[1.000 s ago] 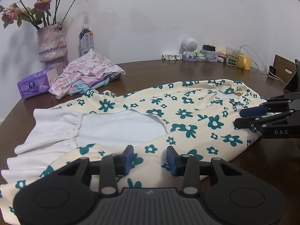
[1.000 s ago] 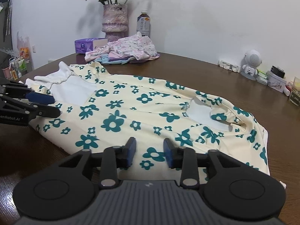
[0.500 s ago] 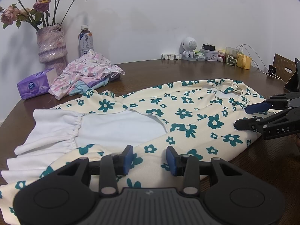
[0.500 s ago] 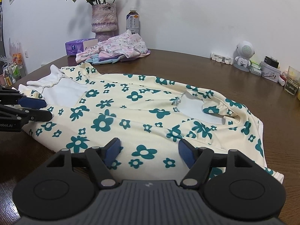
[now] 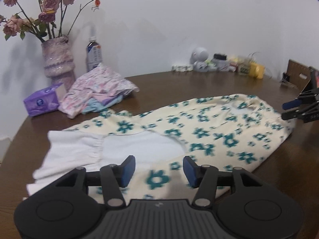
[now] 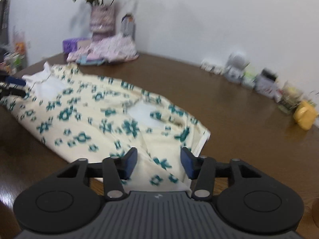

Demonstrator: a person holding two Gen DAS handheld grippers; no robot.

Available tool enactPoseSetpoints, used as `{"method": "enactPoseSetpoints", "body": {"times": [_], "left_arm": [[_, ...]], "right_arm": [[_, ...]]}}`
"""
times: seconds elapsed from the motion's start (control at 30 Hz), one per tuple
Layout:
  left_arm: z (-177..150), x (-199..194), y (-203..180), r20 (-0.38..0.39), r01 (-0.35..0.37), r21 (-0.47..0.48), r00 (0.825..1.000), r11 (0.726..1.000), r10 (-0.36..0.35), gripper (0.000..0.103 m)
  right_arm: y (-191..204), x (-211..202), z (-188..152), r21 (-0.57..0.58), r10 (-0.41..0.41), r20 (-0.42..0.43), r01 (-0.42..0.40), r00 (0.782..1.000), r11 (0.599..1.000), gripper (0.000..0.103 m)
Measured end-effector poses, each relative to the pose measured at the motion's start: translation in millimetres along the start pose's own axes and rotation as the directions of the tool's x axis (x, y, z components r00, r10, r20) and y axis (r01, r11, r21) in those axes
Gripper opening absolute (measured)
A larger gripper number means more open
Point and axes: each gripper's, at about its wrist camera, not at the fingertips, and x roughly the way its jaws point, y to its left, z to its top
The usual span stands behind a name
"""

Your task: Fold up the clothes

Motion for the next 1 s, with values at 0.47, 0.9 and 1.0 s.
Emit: {"method": "enactPoseSetpoints", "body": {"times": [0.47,0.9,1.0], "left_arm": [[8,8,26,-0.145,0.144,0.028,0.98,0.989,-0.138,0.007],[8,26,26,-0.196,0.153,0.051,0.971,0.987,-0.14,0.013],[5,22,29,-0.172,0.154,0.035,0.974,0.987,-0.146,0.017]], "right_arm": [[-34,4,3,0.017,0.305,-0.14,-0.306,0.942,0.952,0.004],[-50,13,-8,0.147,0.334,-0.15,-0.313,0.931,0.938,0.006],[-63,6,-10,0.202,0.329,-0.122,-0.301,0.936,0.932,0.018]]}}
